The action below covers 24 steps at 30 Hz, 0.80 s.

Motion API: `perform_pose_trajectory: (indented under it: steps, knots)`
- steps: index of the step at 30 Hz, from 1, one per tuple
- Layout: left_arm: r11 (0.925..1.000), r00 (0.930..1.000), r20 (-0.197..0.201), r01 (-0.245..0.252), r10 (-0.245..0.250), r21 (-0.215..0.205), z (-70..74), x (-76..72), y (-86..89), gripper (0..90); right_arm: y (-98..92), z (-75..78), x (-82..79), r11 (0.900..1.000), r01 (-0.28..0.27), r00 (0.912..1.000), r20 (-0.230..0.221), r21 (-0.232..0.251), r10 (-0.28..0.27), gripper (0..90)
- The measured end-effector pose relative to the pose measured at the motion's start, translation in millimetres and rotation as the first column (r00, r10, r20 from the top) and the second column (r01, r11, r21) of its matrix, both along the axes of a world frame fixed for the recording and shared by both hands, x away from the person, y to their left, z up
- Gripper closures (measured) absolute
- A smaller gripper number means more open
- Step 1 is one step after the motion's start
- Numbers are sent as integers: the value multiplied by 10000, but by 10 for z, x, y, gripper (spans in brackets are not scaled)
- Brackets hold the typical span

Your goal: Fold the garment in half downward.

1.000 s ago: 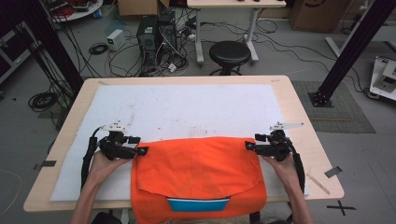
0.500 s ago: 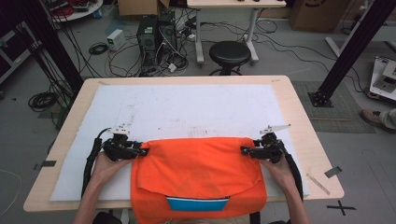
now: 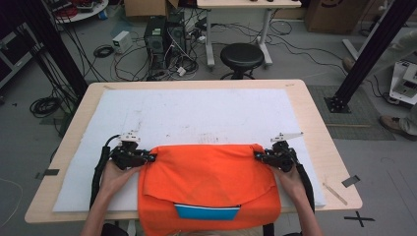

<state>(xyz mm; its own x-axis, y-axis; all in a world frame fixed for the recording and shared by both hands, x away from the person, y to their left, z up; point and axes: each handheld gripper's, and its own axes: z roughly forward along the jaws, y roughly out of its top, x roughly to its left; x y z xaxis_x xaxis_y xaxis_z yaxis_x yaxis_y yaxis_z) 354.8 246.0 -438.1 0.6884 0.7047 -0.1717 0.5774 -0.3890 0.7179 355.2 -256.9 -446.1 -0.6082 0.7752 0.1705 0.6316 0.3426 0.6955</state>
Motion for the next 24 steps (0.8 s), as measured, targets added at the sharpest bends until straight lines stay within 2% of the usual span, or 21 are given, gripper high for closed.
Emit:
perform_pose_trajectory:
  steps: [1, 2, 3, 4, 6, 9, 10, 11, 12, 13, 16, 17, 19, 22, 24]
  knots:
    - [9995, 9997, -30, -252, 252, -215, -16, 32, 8, 773, 18, 8, 37, 9998, 53, 9998, 201, -175, -50, 812]
    - [9995, 9997, -30, -252, 252, -215, -16, 32, 8, 774, 18, 8, 37, 9998, 53, 9998, 201, -175, -50, 812]
    - [9980, 9988, -129, -471, 466, -431, -29, 61, 23, 774, 52, 22, 87, 9986, 284, 9995, 142, -446, -278, 814]
    - [9980, 9988, -129, -471, 466, -431, -29, 61, 23, 774, 66, 23, 118, 9982, 301, 9995, 112, -514, -295, 815]
    - [9976, 9980, -235, -590, 582, -368, -19, 104, 18, 774, 78, 27, 146, 9979, 333, 9994, 86, -555, -329, 815]
    - [9976, 9971, -311, -692, 694, 86, 11, 221, -33, 774, 91, 34, 236, 9975, 419, 9991, -24, -576, -421, 815]
    - [9976, 9971, -311, -692, 694, 86, 11, 221, -33, 773, 91, 34, 236, 9975, 419, 9991, -24, -576, -421, 815]
    - [9967, 9964, -263, -805, 802, -97, -8, 263, -31, 773, 101, 43, 280, 9967, 501, 9987, -34, -634, -504, 816]
    - [9967, 9964, -263, -805, 802, -97, -8, 263, -31, 773, 101, 43, 280, 9967, 501, 9987, -34, -634, -504, 816]
    - [9954, 9956, -339, -886, 874, -370, -31, 296, -4, 773, 130, 51, 333, 9953, 522, 9986, 8, -816, -523, 816]
    - [9932, 9943, -305, -1036, 1021, -528, -45, 319, 9, 774, 154, 53, 394, 9948, 542, 9985, 29, -857, -542, 816]
    - [9931, 9938, -332, -1079, 1064, -468, -43, 354, 6, 773, 169, 50, 457, 9950, 596, 9982, 11, -804, -597, 816]
    - [9930, 9932, -339, -1126, 1113, -364, -30, 381, -7, 774, 175, 51, 484, 9947, 634, 9980, -15, -809, -638, 816]
    - [9931, 9935, -91, -1131, 1135, 318, 5, 501, -87, 774, 200, 56, 577, 9934, 744, 9972, -21, -869, -748, 817]
    - [9928, 9929, -175, -1169, 1174, 272, 11, 536, -89, 774, 206, 57, 601, 9930, 793, 9968, -11, -880, -797, 816]
